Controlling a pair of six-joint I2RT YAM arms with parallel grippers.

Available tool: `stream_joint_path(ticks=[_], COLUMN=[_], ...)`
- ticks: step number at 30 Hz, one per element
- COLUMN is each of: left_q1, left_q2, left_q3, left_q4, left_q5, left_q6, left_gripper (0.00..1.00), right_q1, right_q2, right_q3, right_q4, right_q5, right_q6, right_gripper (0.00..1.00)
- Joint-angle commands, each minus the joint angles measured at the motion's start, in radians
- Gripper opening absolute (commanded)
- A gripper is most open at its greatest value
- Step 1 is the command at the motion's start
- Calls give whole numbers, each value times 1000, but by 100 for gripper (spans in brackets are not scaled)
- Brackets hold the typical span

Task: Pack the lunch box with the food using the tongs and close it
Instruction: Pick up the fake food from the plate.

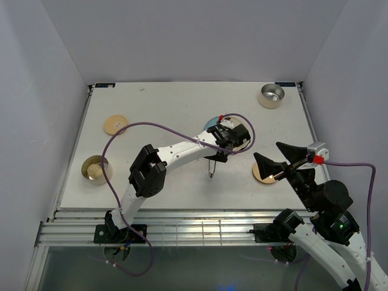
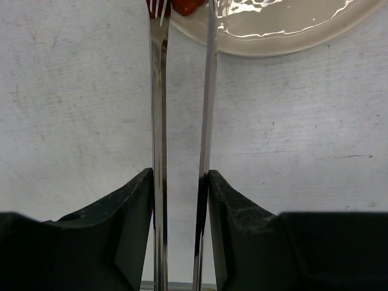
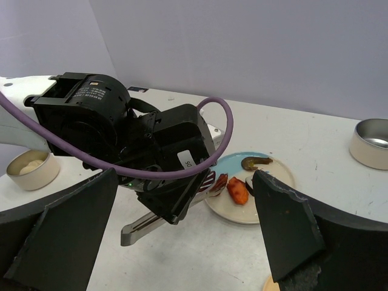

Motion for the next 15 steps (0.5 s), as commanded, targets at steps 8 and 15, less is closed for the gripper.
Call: stream_joint_path(ticks=[8,15], left_q1=[-10,-10], left_q2=[-45,-34], left_q3=[26,54], left_q4=[-15,-19], left_q5=[-7,2], left_q6=[-18,-6], left_gripper=[51,51], right_q1=[5,5], right_q2=[-6,-6], right_q3=[36,36], right_q4=[28,28], right_q5=[27,32], right_q6=[-9,-9], right_gripper=[97,97])
